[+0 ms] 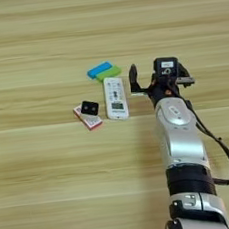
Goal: Move the objects on the table
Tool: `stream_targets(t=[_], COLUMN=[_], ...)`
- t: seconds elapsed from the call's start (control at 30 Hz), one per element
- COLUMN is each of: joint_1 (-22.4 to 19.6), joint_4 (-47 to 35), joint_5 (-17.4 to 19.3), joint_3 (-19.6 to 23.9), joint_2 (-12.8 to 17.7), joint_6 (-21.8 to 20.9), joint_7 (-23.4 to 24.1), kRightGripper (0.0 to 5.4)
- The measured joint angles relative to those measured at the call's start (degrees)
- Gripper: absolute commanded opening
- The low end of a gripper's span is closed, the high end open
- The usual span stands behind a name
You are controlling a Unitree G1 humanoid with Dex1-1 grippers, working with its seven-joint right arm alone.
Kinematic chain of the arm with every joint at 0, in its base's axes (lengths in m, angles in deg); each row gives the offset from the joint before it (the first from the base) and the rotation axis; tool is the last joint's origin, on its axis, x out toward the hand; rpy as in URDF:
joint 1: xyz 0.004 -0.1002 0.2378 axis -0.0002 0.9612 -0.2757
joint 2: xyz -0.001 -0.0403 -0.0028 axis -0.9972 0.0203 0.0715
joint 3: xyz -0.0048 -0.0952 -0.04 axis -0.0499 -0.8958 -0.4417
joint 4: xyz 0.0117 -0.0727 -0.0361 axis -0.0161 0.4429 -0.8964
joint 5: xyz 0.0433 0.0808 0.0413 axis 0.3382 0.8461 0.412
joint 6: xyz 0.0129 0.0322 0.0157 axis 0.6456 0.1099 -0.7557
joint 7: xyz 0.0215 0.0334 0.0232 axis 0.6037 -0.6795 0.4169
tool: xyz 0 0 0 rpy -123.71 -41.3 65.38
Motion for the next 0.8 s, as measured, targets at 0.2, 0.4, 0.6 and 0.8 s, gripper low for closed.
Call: stream_targets(t=[0.2, 0.4, 0.6, 0.8], joint_1=[0.0, 0.0, 0.0, 0.0], joint_4=[0.2, 0.2, 0.2, 0.2], joint_5=[0.0, 0.0, 0.0, 0.0], joint_3=[0.0, 0.0, 0.0, 0.0], joint_2=[0.1, 0.1, 0.2, 0.2], joint_6=[0.0, 0.0, 0.0, 0.0], joint_7=[0.0, 0.0, 0.0, -0.1], kRightGripper=[5.37, 5.37, 5.37, 5.37])
